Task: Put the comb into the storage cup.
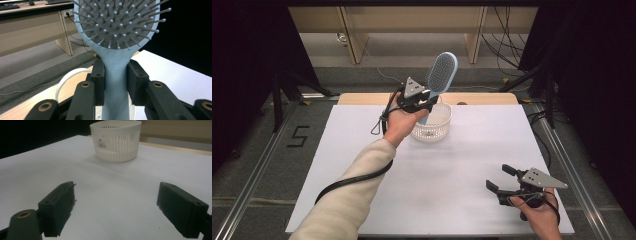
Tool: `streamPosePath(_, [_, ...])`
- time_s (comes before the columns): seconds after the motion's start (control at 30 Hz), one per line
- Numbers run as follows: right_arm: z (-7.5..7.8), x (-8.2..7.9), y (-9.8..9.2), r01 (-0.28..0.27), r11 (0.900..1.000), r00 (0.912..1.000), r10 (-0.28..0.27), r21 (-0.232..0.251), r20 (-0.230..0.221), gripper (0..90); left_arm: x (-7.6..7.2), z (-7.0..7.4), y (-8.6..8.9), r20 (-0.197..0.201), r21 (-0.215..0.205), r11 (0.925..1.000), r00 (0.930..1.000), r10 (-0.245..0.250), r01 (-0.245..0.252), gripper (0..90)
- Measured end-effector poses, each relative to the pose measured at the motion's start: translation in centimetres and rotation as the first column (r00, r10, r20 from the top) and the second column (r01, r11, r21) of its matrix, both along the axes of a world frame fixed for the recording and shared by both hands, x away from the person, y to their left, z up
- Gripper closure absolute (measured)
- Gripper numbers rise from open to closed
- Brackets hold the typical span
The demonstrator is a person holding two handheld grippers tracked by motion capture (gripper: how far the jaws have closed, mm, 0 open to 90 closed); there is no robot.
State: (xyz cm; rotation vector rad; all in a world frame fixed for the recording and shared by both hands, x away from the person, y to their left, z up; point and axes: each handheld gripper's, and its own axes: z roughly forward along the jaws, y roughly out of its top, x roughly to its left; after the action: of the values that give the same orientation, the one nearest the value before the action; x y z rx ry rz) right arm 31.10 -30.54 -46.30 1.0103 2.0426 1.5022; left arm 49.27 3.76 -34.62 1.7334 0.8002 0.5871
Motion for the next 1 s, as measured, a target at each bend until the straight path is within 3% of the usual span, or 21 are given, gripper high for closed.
streamPosePath(1.0, [0.0, 0.0, 0.0, -0.002, 1.0, 1.0, 0.002, 0.002, -0.001, 15.6, 0.91, -0.28, -0.23, 0.001, -0.005, 0.9999, 0.9999, 0.01, -0.01, 69.6])
